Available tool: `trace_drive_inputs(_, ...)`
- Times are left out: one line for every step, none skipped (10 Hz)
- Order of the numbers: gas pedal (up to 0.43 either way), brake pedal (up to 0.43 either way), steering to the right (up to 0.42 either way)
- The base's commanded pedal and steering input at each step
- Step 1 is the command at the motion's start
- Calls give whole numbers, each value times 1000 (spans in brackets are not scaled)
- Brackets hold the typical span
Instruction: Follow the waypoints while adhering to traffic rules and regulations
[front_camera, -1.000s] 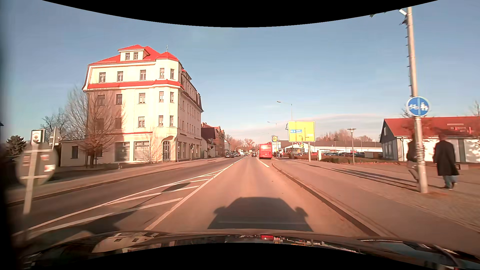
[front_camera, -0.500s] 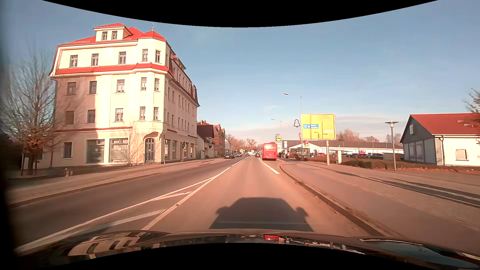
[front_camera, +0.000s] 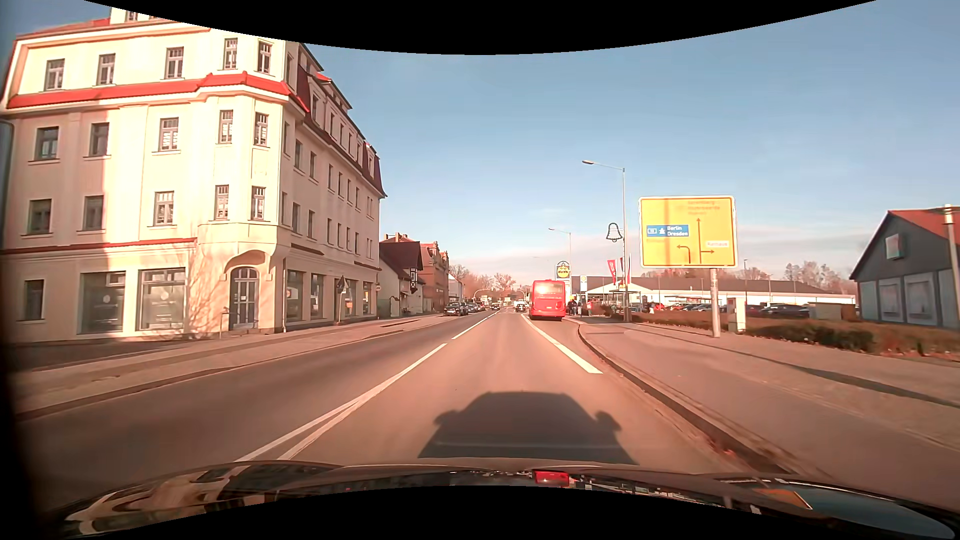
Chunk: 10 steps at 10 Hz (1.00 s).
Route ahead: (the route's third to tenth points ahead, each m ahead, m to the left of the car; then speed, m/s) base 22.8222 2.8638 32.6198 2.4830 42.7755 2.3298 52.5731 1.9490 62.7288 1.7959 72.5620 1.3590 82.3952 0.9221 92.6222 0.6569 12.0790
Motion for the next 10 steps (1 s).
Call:
trace_drive_inputs(87, 0, -5)
trace_drive_inputs(87, 0, -5)
trace_drive_inputs(87, 0, -5)
trace_drive_inputs(87, 0, -5)
trace_drive_inputs(87, 0, -5)
trace_drive_inputs(87, 0, -5)
trace_drive_inputs(87, 0, -5)
trace_drive_inputs(98, 0, -5)
trace_drive_inputs(98, 0, -5)
trace_drive_inputs(98, 0, -5)
